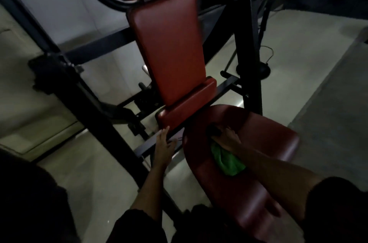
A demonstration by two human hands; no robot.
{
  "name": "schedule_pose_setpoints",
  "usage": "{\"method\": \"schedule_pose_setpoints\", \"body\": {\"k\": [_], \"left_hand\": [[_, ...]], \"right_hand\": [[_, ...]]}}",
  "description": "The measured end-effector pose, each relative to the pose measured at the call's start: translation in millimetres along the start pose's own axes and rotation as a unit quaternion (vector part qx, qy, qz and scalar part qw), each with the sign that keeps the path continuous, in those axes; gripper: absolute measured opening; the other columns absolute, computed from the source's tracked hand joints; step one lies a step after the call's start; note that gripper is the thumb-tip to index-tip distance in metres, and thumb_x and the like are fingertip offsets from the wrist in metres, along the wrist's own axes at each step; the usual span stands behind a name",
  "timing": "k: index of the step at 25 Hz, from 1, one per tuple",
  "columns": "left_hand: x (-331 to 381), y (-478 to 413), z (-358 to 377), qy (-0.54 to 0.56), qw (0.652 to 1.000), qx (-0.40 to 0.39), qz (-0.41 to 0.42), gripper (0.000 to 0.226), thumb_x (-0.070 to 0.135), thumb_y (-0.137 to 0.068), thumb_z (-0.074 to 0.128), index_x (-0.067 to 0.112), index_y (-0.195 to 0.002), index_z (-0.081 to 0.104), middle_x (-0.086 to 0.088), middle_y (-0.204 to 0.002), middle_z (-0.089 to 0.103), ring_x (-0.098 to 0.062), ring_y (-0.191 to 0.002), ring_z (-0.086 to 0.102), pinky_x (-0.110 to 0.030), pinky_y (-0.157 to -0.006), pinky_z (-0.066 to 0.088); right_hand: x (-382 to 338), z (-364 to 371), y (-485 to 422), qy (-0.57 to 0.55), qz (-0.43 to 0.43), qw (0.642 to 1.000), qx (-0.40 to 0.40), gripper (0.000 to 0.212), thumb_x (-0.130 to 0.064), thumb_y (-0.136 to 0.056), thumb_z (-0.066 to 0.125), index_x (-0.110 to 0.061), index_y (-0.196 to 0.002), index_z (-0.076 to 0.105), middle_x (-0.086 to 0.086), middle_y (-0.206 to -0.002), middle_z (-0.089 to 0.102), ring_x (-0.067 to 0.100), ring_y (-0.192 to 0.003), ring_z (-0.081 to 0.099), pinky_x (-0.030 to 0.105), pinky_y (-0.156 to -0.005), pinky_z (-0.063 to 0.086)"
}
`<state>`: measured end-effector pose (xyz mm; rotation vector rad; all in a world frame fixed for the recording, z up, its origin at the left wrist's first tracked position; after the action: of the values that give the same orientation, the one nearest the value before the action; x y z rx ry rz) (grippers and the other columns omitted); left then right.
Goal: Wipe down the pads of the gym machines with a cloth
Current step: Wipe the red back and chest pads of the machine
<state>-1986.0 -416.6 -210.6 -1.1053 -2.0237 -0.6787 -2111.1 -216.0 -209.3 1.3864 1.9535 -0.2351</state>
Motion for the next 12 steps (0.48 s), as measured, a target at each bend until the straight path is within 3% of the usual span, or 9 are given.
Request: {"method": "schedule_pose_setpoints", "body": {"k": [2, 4, 8, 12], "left_hand": [[-26.1, 52.4, 13.4, -0.016, 1.000, -0.010, -0.022, 0.066, 0.043, -0.086, 0.055, 0.007, -0.139, 0.038, -0.016, -0.145, 0.037, -0.026, -0.132, 0.039, -0.023, -0.099, 0.031], [-58.3, 118.6, 26.4, -0.045, 0.997, -0.021, -0.061, 0.057, 0.032, -0.088, 0.058, 0.005, -0.136, 0.043, -0.018, -0.140, 0.041, -0.029, -0.129, 0.041, -0.026, -0.101, 0.032], [-100.4, 244.9, 33.1, -0.057, 0.988, -0.019, -0.140, 0.049, 0.026, -0.092, 0.055, 0.010, -0.137, 0.042, -0.016, -0.143, 0.036, -0.027, -0.133, 0.037, -0.025, -0.105, 0.028], [-153.7, 386.9, 24.3, -0.038, 0.967, 0.005, -0.252, 0.051, 0.031, -0.094, 0.052, 0.014, -0.139, 0.038, -0.012, -0.147, 0.032, -0.024, -0.137, 0.031, -0.028, -0.110, 0.025]], "right_hand": [[13.8, 22.2, 48.1, 0.012, -0.027, 0.999, -0.043, 0.054, -0.028, -0.088, 0.058, -0.027, -0.139, 0.041, 0.006, -0.144, 0.042, 0.025, -0.133, 0.037, 0.032, -0.106, 0.033], [27.9, 48.6, 101.6, 0.028, -0.052, 0.993, -0.098, 0.054, -0.029, -0.087, 0.059, -0.031, -0.138, 0.041, 0.006, -0.144, 0.042, 0.024, -0.132, 0.039, 0.029, -0.104, 0.035], [37.1, 100.0, 192.9, 0.074, -0.127, 0.970, -0.191, 0.055, -0.028, -0.085, 0.063, -0.030, -0.137, 0.044, 0.010, -0.138, 0.048, 0.026, -0.125, 0.047, 0.028, -0.098, 0.038], [33.0, 162.3, 281.1, 0.143, -0.183, 0.921, -0.313, 0.059, -0.030, -0.088, 0.059, -0.033, -0.141, 0.035, 0.018, -0.130, 0.046, 0.032, -0.118, 0.050, 0.030, -0.097, 0.042]]}}
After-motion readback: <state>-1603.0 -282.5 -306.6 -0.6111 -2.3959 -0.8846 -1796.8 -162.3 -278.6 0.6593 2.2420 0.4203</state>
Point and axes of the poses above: each hand's wrist, its own y-axis away from the middle knuckle, its own z-axis out of the palm, x = y × z, the point moved 7 cm from there along -y, towards the middle knuckle
